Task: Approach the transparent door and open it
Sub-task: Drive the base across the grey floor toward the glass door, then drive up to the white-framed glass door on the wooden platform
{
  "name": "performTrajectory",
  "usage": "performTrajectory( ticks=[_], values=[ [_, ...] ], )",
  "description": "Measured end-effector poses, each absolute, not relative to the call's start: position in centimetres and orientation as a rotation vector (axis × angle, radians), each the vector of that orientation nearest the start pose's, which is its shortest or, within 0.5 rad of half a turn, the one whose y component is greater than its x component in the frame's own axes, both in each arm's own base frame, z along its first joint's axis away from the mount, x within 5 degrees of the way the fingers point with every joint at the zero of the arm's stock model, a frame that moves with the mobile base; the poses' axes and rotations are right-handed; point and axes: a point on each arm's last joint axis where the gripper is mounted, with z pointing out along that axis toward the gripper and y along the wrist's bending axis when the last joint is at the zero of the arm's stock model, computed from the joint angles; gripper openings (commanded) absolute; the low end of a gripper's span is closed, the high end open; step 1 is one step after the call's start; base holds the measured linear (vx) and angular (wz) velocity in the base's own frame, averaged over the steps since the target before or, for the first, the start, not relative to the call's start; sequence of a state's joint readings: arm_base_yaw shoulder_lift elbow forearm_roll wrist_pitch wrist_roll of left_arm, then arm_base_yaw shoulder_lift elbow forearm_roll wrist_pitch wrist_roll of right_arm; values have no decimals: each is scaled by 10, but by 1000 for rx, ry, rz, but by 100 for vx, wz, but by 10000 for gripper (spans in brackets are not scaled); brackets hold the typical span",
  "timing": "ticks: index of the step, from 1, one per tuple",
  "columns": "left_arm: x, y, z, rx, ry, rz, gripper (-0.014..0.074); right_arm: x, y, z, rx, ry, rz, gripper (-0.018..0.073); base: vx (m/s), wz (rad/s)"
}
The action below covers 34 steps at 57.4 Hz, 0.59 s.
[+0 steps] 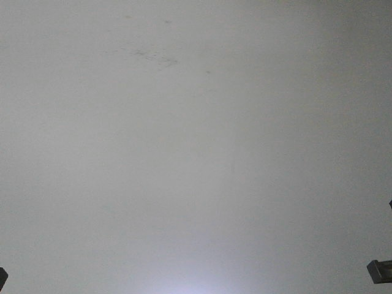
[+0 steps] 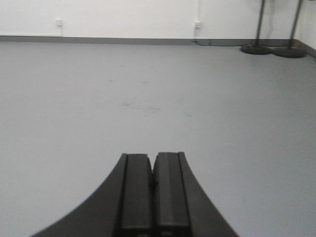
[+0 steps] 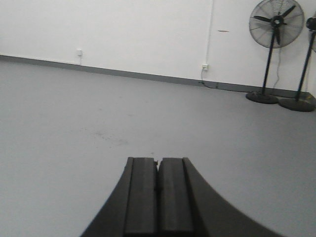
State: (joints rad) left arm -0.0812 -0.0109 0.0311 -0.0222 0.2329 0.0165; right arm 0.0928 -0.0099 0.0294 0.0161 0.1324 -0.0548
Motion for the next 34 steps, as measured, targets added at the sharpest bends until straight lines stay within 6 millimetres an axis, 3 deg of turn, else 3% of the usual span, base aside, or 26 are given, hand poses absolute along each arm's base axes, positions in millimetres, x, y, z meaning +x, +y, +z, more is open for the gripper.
performTrajectory(
  ticks=[34],
  values=[
    [55, -5, 182, 70, 1736, -68, 3, 56, 5, 192, -109, 1632, 43, -4, 45, 68]
  ],
)
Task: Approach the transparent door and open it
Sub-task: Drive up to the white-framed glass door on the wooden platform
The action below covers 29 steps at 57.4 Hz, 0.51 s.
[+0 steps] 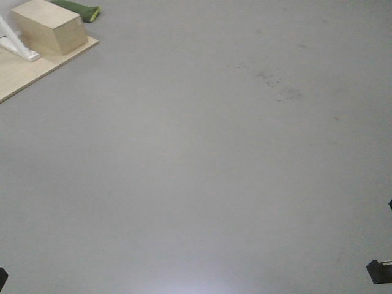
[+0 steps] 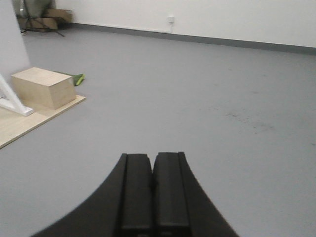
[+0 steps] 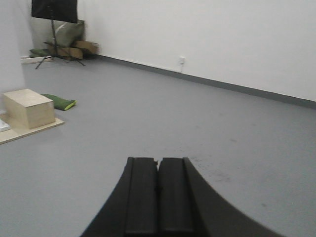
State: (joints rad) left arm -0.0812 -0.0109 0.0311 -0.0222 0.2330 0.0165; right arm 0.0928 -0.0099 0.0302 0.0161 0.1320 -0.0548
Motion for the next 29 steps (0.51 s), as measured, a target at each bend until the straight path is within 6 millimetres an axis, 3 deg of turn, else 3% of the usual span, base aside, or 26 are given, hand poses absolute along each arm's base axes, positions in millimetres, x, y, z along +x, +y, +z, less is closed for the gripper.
performTrajectory(
  ticks=[29],
  values=[
    [55, -5, 182, 70, 1736, -68, 3, 56, 5, 192, -109, 1632, 43, -4, 50, 50]
  ],
)
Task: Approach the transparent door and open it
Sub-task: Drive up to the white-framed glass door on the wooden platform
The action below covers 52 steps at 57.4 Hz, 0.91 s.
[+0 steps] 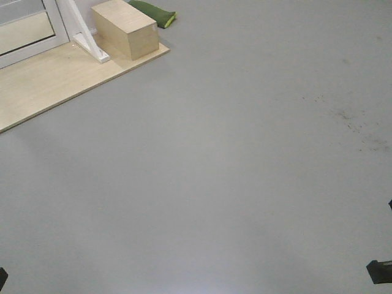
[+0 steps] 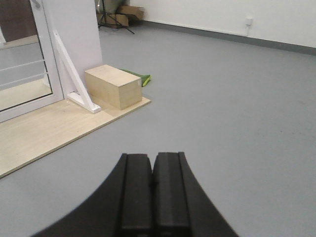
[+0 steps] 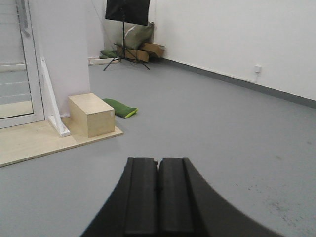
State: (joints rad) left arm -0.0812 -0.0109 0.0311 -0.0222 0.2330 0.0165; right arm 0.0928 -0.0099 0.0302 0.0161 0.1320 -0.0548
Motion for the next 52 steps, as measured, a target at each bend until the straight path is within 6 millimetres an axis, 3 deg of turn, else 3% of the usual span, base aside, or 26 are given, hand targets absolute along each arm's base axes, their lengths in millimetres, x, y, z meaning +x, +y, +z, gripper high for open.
performTrajectory(
  ticks=[52],
  values=[
    [55, -5, 182, 70, 1736, -68, 3, 56, 5, 192, -109, 1632, 43, -4, 56, 29]
  ],
)
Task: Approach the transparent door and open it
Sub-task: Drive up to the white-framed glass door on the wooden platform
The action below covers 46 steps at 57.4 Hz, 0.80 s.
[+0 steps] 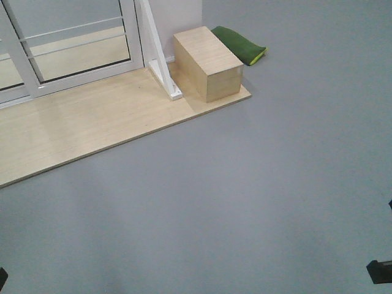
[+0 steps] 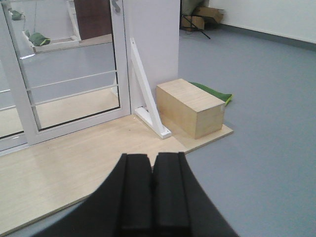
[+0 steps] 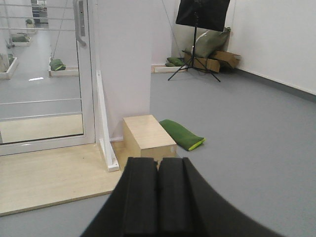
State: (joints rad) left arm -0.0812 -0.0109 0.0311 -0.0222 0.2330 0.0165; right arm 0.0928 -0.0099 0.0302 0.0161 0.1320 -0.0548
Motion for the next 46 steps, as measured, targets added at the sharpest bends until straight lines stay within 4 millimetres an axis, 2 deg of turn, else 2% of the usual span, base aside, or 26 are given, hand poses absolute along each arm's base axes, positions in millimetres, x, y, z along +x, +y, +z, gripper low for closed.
performTrajectory(
  ticks=[46],
  values=[
    [55, -5, 182, 70, 1736, -68, 3, 56, 5, 192, -109, 1632, 43, -4, 56, 21]
  ],
)
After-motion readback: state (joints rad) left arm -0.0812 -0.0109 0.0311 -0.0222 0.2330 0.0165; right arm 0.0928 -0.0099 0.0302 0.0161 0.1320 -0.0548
